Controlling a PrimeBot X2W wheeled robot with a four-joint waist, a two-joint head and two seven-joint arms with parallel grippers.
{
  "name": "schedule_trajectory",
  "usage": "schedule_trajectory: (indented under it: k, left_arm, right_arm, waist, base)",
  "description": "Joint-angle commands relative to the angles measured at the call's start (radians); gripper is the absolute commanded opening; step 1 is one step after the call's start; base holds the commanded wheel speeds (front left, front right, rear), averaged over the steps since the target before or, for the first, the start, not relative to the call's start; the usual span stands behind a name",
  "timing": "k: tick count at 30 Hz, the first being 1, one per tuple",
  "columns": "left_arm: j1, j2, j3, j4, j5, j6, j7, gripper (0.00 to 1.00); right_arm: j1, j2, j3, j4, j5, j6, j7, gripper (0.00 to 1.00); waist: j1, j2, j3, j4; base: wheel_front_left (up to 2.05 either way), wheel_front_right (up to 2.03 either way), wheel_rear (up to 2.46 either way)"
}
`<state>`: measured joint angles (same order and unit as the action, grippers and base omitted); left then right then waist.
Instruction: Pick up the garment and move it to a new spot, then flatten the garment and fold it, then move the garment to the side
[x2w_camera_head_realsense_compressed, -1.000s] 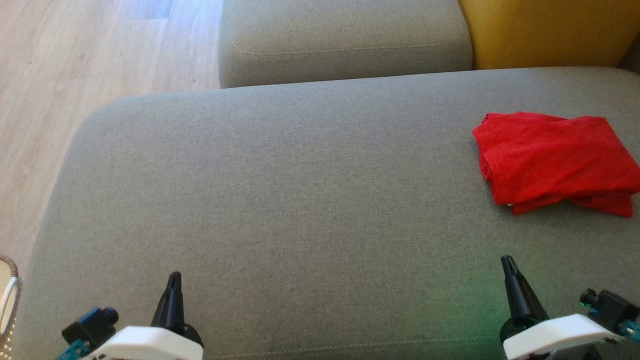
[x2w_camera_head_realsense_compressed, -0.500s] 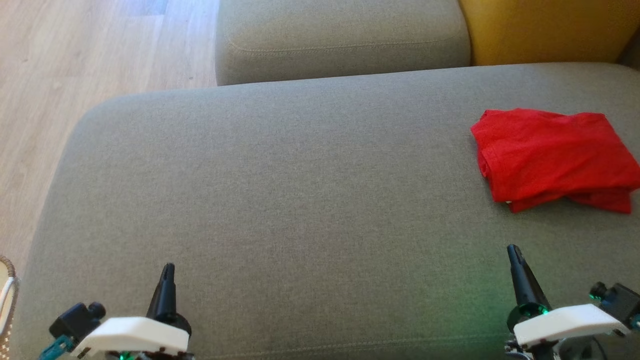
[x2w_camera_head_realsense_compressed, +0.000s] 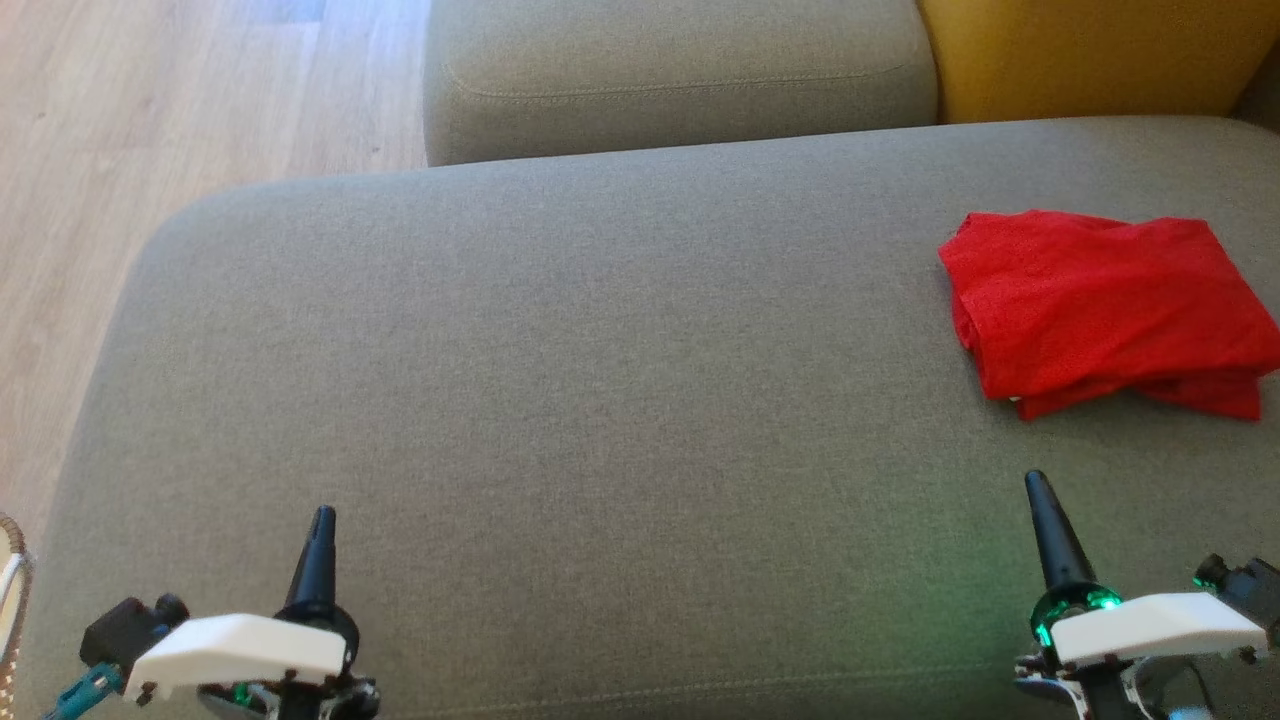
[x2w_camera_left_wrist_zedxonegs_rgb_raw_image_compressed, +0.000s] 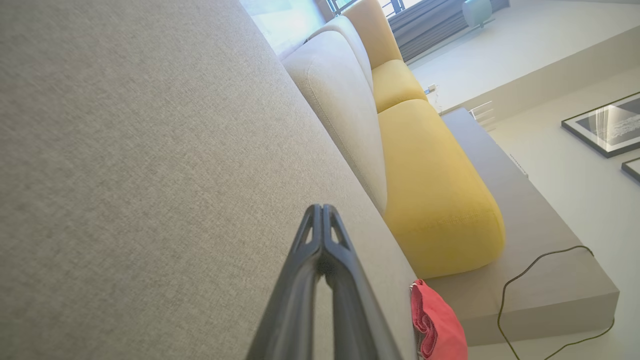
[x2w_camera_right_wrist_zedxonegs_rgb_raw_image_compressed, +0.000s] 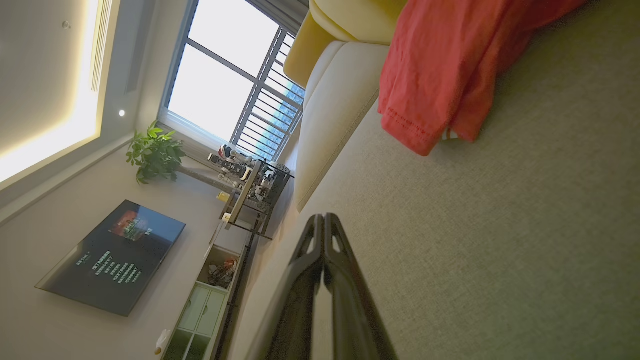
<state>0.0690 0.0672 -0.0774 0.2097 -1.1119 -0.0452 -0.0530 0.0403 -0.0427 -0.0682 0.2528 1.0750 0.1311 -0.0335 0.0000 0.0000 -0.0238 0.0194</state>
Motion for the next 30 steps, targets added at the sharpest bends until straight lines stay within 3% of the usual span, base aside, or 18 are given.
schedule_trajectory:
  k: [1, 30]
  left_arm:
    - [-0.063, 0.018, 0.037, -0.024, -0.036, -0.01, 0.009, 0.0]
    - [-0.137, 0.016, 0.111, 0.015, -0.371, -0.061, 0.091, 0.0]
  right_arm:
    - [-0.059, -0.019, 0.006, -0.029, 0.038, 0.0, 0.01, 0.0]
    - [-0.118, -0.02, -0.017, -0.016, 0.382, 0.0, 0.093, 0.0]
  waist:
    - [0.0, 0.0, 0.001, -0.001]
    - [0.0, 0.0, 0.019, -0.013]
  base:
    - [0.0, 0.0, 0.0]
    - [0.0, 0.0, 0.0]
